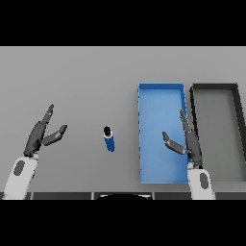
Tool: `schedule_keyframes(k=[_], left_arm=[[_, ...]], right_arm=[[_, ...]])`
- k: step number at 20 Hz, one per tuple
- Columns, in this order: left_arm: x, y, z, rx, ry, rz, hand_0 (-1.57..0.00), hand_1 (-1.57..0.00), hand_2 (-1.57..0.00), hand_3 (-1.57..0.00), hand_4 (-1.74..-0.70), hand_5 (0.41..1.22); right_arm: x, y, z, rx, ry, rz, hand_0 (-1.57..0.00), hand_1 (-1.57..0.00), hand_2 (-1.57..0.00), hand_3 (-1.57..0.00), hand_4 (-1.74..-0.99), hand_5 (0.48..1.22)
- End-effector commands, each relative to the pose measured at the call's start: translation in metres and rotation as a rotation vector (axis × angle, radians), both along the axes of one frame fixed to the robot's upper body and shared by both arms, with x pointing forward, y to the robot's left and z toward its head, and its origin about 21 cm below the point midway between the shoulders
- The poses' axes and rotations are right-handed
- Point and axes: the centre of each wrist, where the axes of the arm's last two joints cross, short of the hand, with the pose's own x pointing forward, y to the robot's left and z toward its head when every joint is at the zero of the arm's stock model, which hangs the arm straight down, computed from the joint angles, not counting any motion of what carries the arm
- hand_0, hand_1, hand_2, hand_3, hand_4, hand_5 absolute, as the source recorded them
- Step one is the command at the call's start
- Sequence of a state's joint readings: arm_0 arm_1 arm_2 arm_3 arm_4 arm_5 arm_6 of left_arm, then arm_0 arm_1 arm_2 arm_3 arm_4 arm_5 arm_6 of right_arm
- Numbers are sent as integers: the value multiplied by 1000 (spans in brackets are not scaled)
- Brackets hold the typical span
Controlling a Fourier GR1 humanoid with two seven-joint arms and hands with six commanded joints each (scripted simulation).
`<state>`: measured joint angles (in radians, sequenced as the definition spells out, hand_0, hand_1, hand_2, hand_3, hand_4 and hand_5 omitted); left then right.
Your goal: Pick up the blue pipe and place it into the blue bin.
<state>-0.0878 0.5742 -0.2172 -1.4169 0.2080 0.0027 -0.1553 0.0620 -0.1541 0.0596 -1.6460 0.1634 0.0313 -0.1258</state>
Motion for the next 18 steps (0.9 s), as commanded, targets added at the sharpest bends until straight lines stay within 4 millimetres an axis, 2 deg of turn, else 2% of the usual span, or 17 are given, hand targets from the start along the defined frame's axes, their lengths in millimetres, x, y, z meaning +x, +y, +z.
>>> schedule_keyframes(k=[1, 4, 7, 11, 13, 15, 18], left_arm=[[1, -3, 2, -10, 1, -20, 1, 1, 1, 1, -960, 594], [-5, 1, 8, -15, 3, -120, 1, 1, 1, 1, -976, 584], [-15, -5, 12, 13, 53, -232, 1, 1, 1, 1, -1026, 549], [-30, -40, 1, 7, 143, -373, 1, 1, 1, 1, -1113, 497], [-35, -56, -4, 25, 157, -418, 1, 1, 1, 1, -1132, 475], [-34, -67, -4, 39, 166, -442, 1, 1, 1, 1, -1138, 455], [-30, -90, -12, 17, 182, -473, 1, 1, 1, 1, -1146, 451]], right_arm=[[-2, -2, 0, 2, -1, 1, 1, 1, 1, 1, -1206, 625], [-1, 2, 4, -7, 8, 7, 1, 1, 1, 1, -1192, 621], [0, -1, 2, -9, 7, 13, 1, 1, 1, 1, -1179, 616], [2, 2, 5, -27, 18, 16, 1, 1, 1, 1, -1164, 617], [-1, 1, 5, -7, 20, 15, 1, 1, 1, 1, -1182, 618], [-2, 5, 4, -1, 22, 15, 1, 1, 1, 1, -1195, 617], [0, 0, 4, -3, 22, 13, 1, 1, 1, 1, -1213, 625]])
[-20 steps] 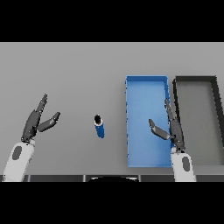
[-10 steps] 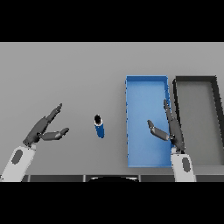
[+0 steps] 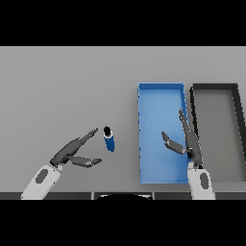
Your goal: Pick up the blue pipe and place it into the blue bin.
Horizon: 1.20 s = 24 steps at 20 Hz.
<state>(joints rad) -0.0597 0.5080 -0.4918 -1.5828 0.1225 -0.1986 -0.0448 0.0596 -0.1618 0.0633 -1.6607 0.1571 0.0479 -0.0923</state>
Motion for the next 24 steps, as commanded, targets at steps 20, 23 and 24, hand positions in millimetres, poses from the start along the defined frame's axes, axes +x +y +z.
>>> schedule_keyframes(k=[20, 23, 24], left_arm=[[33, -89, -42, -179, 6, -14, -10, -156, -308, -276, -1243, 613], [30, -95, -43, -233, 23, 3, -602, -752, -865, -908, -1439, 910], [30, -97, -43, -236, 24, -2, -796, -915, -1006, -1030, -1497, 972]], right_arm=[[-9, -6, -3, -8, -6, -10, 1, 1, 1, 1, -1217, 655], [-6, -7, -1, -6, -14, -17, 1, 1, 1, 1, -1219, 657], [-7, -6, -3, 7, -11, -9, 1, 1, 1, 1, -1224, 658]])
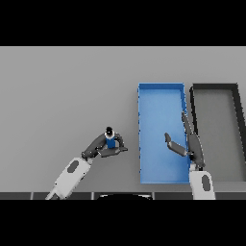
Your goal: Pick up the blue pipe and place it into the blue bin.
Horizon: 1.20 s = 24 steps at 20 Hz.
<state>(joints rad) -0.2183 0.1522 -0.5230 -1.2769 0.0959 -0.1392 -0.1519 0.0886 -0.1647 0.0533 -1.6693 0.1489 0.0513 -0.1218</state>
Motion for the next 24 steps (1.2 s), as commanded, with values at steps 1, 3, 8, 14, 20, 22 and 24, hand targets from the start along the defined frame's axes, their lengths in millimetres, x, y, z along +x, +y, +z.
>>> schedule_keyframes(k=[1, 3, 8, 14, 20, 22, 24], left_arm=[[-1, 0, 0, -1, -1, -9, -951, -1047, -1119, -1119, -1544, 1022], [-5, -3, 0, 7, -23, -14, -1174, -1235, -1282, -1270, -1553, 1094], [-8, -14, 7, -37, -106, -14, -1441, -1461, -1476, -1472, -1484, 1179], [0, -25, 50, -129, -201, -29, -1537, -1542, -1546, -1545, -1467, 1210], [1, -37, 84, -148, -253, -111, -1562, -1563, -1564, -1564, -1467, 1218], [1, -40, 84, -119, -232, -116, -1565, -1566, -1567, -1567, -1467, 1219], [1, -44, 83, -107, -229, -114, -1567, -1568, -1568, -1568, -1466, 1220]], right_arm=[[-1, 1, 0, -2, 6, 1, 1, 1, 1, 1, -1227, 660], [3, 1, 1, 2, 21, -4, 1, 1, 1, 1, -1228, 656], [4, 4, 0, 10, 26, 3, 1, 1, 1, 1, -1217, 631], [5, 5, 1, -8, 12, 7, 1, 1, 1, 1, -1213, 639], [8, -2, 5, -31, 2, -8, 1, 1, 1, 1, -1161, 644], [5, -2, 2, -28, 4, -9, 1, 1, 1, 1, -1155, 642], [2, 0, 4, -35, -8, -23, 1, 1, 1, 1, -1145, 643]])
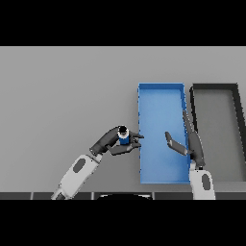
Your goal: Pick up the blue pipe and place it into the blue bin.
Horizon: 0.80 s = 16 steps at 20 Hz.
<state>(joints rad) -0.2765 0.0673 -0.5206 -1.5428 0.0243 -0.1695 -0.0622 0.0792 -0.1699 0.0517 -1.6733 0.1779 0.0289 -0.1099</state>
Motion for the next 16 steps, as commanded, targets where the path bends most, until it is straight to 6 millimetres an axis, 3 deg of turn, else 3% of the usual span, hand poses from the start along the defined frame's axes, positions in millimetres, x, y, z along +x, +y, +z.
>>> schedule_keyframes(k=[1, 7, 11, 14, 16], left_arm=[[-1, 2, -1, -9, 0, 3, -1568, -1569, -1569, -1569, -1466, 1220], [2, 5, -3, -8, -1, -6, -1570, -1570, -1570, -1570, -1467, 1220], [-2, 2, -1, -14, -4, -22, -1571, -1571, -1571, -1571, -1467, 1221], [2, 1, 0, 0, 0, -19, -1571, -1571, -1571, -1571, -1467, 1221], [2, -2, 3, -7, -4, -26, -1571, -1571, -1571, -1571, -1467, 1221]], right_arm=[[-8, 2, -1, -3, -5, -25, 1, 1, 1, 1, -1141, 643], [-66, 20, -2, -27, -20, -220, 1, 1, -2, 1, -1184, 642], [-63, 19, 27, 174, -84, -45, 1, -22, -89, -1, -1202, 624], [-54, 12, 62, 211, -56, 137, 1, -23, -118, -1, -1224, 600], [-41, 18, 82, 196, 0, 251, 1, -14, -111, 0, -1237, 577]])
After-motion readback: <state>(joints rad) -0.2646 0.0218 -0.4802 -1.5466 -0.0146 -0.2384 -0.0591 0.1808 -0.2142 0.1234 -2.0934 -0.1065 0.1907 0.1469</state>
